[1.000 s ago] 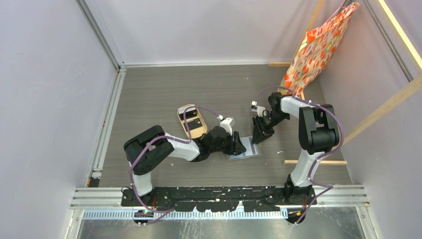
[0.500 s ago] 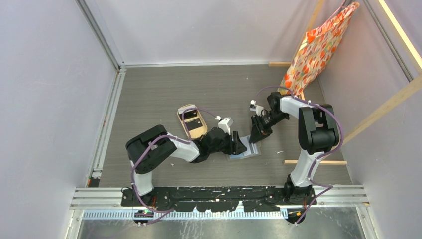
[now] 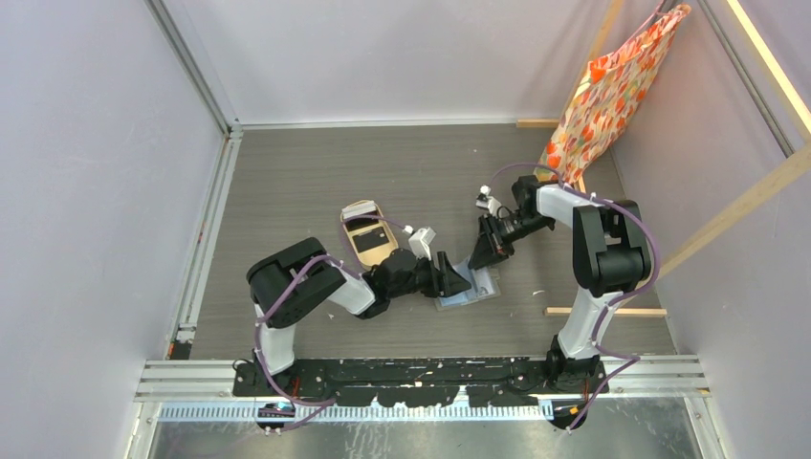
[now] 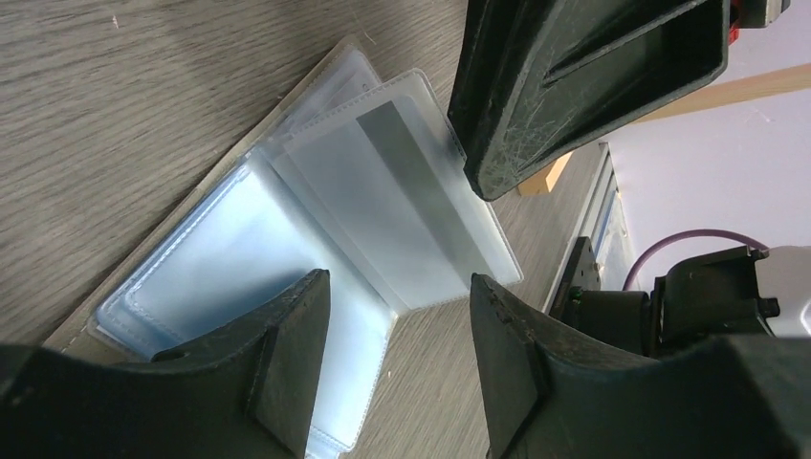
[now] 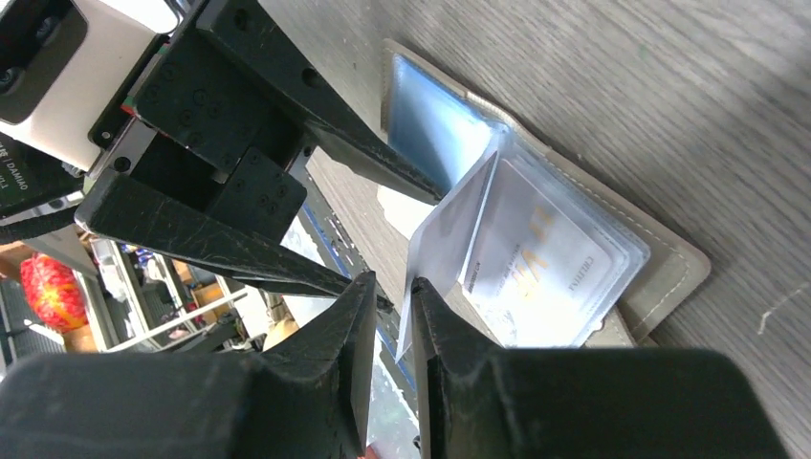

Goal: Put the credit cards into the card holder
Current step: Turn over the card slot in the card holder.

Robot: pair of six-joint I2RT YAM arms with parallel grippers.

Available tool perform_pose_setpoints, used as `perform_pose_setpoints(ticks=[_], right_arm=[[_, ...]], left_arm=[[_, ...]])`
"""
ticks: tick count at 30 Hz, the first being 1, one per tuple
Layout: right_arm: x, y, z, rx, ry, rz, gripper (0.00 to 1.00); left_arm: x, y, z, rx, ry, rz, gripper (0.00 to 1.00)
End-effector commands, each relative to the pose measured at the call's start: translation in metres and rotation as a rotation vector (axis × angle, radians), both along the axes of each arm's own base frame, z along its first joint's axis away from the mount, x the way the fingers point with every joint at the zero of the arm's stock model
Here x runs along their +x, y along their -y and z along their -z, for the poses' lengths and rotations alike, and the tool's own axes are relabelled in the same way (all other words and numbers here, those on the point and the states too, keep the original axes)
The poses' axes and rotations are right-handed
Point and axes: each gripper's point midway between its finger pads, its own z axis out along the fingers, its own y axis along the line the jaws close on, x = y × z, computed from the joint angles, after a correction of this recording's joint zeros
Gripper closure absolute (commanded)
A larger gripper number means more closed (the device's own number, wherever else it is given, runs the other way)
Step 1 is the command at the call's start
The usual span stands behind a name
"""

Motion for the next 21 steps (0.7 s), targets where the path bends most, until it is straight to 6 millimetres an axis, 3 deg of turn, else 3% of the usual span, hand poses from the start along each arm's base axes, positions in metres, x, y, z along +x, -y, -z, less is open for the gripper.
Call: perform_pose_setpoints(ticks=[1, 4, 7, 10, 15, 18, 19, 21], right_arm=[[0.017, -0.004, -0.02, 0.006, 0.111, 0.015, 0.75], [0.035, 0.02, -0.013, -0.188, 0.265, 0.056, 0.71], [0.053, 0.04, -0.029, -0.316, 0.455, 0.11, 0.67], [0.055, 0.048, -0.051, -0.34, 0.582, 0.113, 0.66], [0.022, 0.033, -0.071, -0.185, 0.705, -0.08, 0.67], [0.0, 0.027, -0.084, -0.111, 0.844, -0.199, 0.67], [-0.007, 0.026, -0.088, -0.088, 0.892, -0.233, 0.66], [-0.018, 0.026, -0.093, -0.061, 0.981, -0.294, 0.56]], left_arm=[[0.003, 0.0, -0.008, -0.055, 0.013, -0.006, 0.44], [0.004, 0.001, -0.009, -0.06, 0.006, -0.005, 0.46], [0.007, 0.003, -0.012, -0.065, 0.005, 0.002, 0.48], [0.008, 0.003, -0.018, -0.071, 0.012, 0.009, 0.5], [0.012, -0.01, -0.04, -0.047, 0.085, 0.027, 0.52], [0.014, -0.029, -0.075, 0.002, 0.201, 0.035, 0.52], [0.011, -0.04, -0.077, 0.071, 0.217, 0.04, 0.51], [0.011, -0.062, -0.097, 0.186, 0.291, 0.026, 0.49]])
